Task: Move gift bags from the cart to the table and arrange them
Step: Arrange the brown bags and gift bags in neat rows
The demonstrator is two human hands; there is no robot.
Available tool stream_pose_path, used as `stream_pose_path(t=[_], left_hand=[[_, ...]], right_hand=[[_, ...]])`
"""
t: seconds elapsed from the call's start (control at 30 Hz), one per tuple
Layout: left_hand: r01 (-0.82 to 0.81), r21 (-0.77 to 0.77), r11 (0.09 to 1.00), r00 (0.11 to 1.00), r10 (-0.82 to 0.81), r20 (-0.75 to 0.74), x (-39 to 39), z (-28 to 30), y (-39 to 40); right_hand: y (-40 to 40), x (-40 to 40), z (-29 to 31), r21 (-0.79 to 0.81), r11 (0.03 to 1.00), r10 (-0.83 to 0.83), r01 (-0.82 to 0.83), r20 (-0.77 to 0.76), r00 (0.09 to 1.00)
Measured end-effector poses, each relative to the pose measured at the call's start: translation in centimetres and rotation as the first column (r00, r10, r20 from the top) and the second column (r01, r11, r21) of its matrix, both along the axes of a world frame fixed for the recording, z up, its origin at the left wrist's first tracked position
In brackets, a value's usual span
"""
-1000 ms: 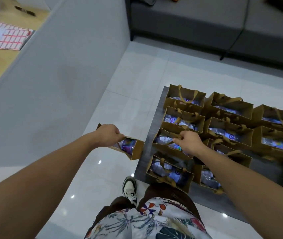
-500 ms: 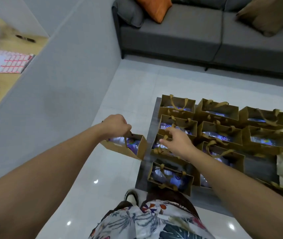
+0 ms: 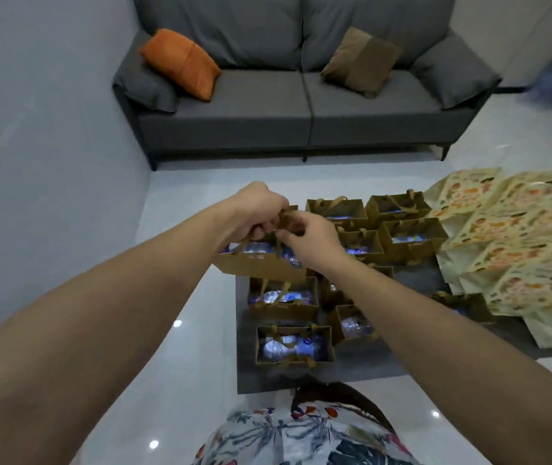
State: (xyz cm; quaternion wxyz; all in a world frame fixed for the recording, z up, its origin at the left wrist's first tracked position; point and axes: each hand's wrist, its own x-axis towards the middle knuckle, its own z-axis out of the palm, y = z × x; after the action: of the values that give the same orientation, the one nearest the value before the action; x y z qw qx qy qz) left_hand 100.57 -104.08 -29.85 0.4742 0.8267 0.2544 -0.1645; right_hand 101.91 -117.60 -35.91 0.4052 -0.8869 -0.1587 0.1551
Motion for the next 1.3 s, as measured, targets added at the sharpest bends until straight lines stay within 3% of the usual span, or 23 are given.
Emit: stream_pose_path(t=[0.1,0.27,0.4,0.57,0.73,0.8,0.97,1.13,1.3], left_hand=[[0.015,-0.143,0.99,1.0,-0.012,0.022,1.9,0.8,-4.1],[0.049,-0.185,0.982,0.999,-0.046,0.021,6.1,1.8,-10.8],[0.064,-0.241,0.968,0.998,-0.068,-0.011,10.5,1.2,-17.2],[0.164,-0.197,0.967,0.98,-0.182,-0.079,15.8,-0.2,-26.2],[0.181,-0.142,0.973,0.98,-0.19,-0.055,20.7,-0.7,-31.5],[0.143,-0.11,0.984,0.988,-0.149,-0.05,22.0,-1.6,-32.9],[0.096,0.188,0.978,0.992,-0.11,0.066,24.0,-4.7,-32.4],[-0.011,0.171,0.985,0.999,0.019,-0.048,24.3,-7.0,-28.8],[-0.044,0.149,0.988,0.986,0.067,-0.154,24.0,-9.7,-27.1]], right_hand=[[-3.8,1.2,1.2,0.086,0.989,-0.12,0.12,-0.01,0.993],[-10.4,4.5,2.3,0.209,0.977,0.0,0.034,-0.159,0.987],[-15.9,8.5,1.4,0.231,0.962,-0.131,0.149,-0.091,0.987],[-24.7,14.3,-2.1,0.295,0.926,-0.17,0.237,-0.235,0.957],[-30.3,18.6,-3.3,0.286,0.935,-0.145,0.208,-0.225,0.964],[-31.7,20.5,-3.7,0.257,0.952,-0.109,0.169,-0.233,0.966],[-35.3,24.3,-3.5,0.089,0.996,-0.012,0.027,-0.165,0.986],[-37.5,26.1,-4.8,-0.164,0.983,0.046,-0.087,-0.235,0.971],[-37.1,26.5,-7.1,-0.388,0.893,0.137,-0.227,-0.245,0.96]])
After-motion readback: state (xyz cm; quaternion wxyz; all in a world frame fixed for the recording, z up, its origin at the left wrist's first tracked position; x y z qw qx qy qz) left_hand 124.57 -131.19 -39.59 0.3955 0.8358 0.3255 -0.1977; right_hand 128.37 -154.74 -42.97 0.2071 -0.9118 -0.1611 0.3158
